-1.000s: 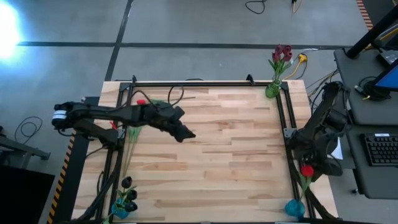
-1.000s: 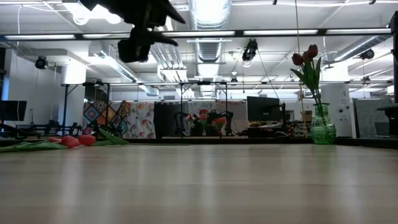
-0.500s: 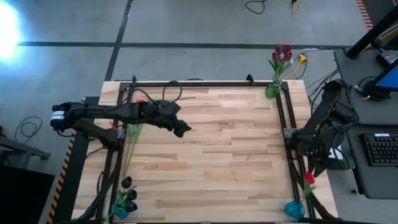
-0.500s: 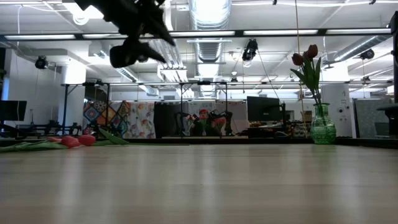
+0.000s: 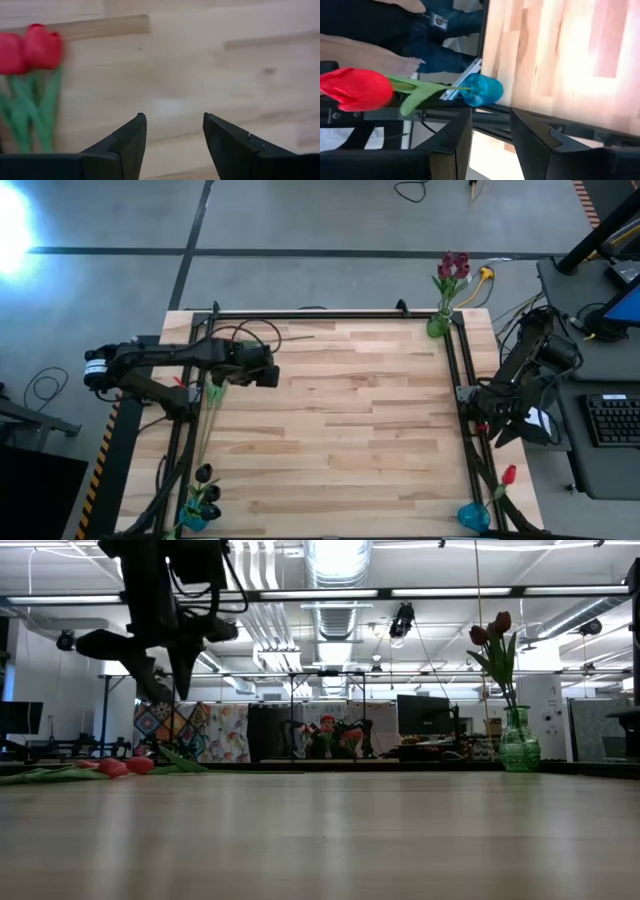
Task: Sort flowers into vase by color
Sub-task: Put the red tulip into the right blue vase
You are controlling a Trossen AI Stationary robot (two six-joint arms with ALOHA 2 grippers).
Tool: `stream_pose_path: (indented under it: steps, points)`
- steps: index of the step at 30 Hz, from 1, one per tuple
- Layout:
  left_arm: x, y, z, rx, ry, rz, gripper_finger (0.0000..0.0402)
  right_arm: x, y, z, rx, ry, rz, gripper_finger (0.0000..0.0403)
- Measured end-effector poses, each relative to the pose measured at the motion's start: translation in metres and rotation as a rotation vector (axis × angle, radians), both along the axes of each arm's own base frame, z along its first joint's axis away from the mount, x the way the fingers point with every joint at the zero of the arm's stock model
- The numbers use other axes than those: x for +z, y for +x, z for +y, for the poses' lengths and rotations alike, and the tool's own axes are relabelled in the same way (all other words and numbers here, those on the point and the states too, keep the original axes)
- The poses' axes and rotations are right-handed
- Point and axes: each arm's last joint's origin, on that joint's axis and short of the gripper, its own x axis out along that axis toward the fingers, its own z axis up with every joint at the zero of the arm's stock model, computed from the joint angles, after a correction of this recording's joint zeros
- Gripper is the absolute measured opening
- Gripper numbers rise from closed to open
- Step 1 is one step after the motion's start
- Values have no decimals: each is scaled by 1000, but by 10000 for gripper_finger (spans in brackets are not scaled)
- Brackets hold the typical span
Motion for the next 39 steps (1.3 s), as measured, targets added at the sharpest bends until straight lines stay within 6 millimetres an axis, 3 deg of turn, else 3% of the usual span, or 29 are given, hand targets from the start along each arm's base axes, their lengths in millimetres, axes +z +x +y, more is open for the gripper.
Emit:
stream_pose_path:
  steps: [11,19,27,39]
  points:
    - [-33,-11,45,119,-141,293,221,11,-7,-13,-74,-40,27,125]
    - [-59,-26,72,128,-187,434,200,11,-6,-11,-145,-23,103,125]
    - [-81,-56,72,207,-245,436,173,8,-2,-6,-162,-63,117,125]
    - [-112,-66,75,244,-167,364,120,9,0,-8,-281,-78,85,107]
